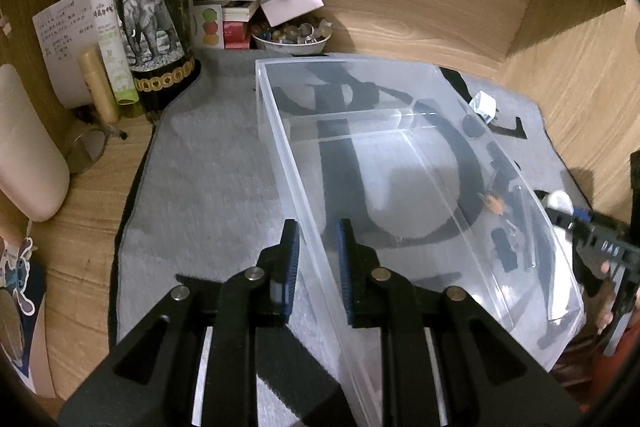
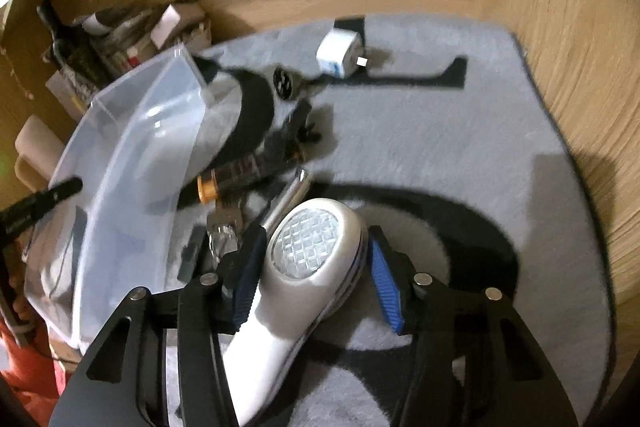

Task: Organize rigid objects
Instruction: 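Lift the white device with the right gripper and release it into the clear box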

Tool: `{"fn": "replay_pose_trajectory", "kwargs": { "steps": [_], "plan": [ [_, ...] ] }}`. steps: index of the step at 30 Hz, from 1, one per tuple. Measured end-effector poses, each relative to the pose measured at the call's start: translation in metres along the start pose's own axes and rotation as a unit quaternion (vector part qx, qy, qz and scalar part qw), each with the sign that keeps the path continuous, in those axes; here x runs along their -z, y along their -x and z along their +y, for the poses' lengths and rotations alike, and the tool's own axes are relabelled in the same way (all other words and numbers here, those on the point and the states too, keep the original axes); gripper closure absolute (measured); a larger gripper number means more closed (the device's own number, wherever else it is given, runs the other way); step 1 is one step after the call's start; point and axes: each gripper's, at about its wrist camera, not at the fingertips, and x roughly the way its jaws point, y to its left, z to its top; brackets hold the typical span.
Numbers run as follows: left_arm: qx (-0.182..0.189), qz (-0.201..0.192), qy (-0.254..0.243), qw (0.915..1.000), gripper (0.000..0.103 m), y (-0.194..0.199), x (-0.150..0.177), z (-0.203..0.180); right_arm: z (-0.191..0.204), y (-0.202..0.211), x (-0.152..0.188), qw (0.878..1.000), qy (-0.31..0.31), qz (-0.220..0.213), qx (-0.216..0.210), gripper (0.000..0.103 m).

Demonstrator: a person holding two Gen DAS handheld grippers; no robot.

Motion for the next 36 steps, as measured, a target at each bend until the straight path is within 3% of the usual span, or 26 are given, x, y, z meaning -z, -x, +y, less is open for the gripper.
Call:
{"fn": "replay_pose_trajectory", "kwargs": {
  "steps": [12, 25, 30, 36],
  "plan": [
    [0.006, 0.0, -0.008, 1.0, 0.083, 0.006, 0.006, 0.0, 0.028, 0.049, -0.04, 0.992, 0.056, -0.108, 0.033, 0.06],
    [0.018, -0.011, -0.013, 0.9997, 0.082, 0.007, 0.009, 0.003, 0.087, 0.097, -0.065, 0.975, 0.107, -0.195, 0.004, 0.062],
    [0.024, -0.011, -0.016, 0.9995, 0.082, 0.008, 0.01, 0.005, 0.114, 0.104, -0.073, 0.969, 0.127, -0.209, -0.03, 0.062],
    [0.028, -0.012, -0.018, 0.9994, 0.082, 0.008, 0.01, 0.008, 0.149, 0.082, -0.069, 0.968, 0.16, -0.184, -0.057, 0.062]
  ]
}}
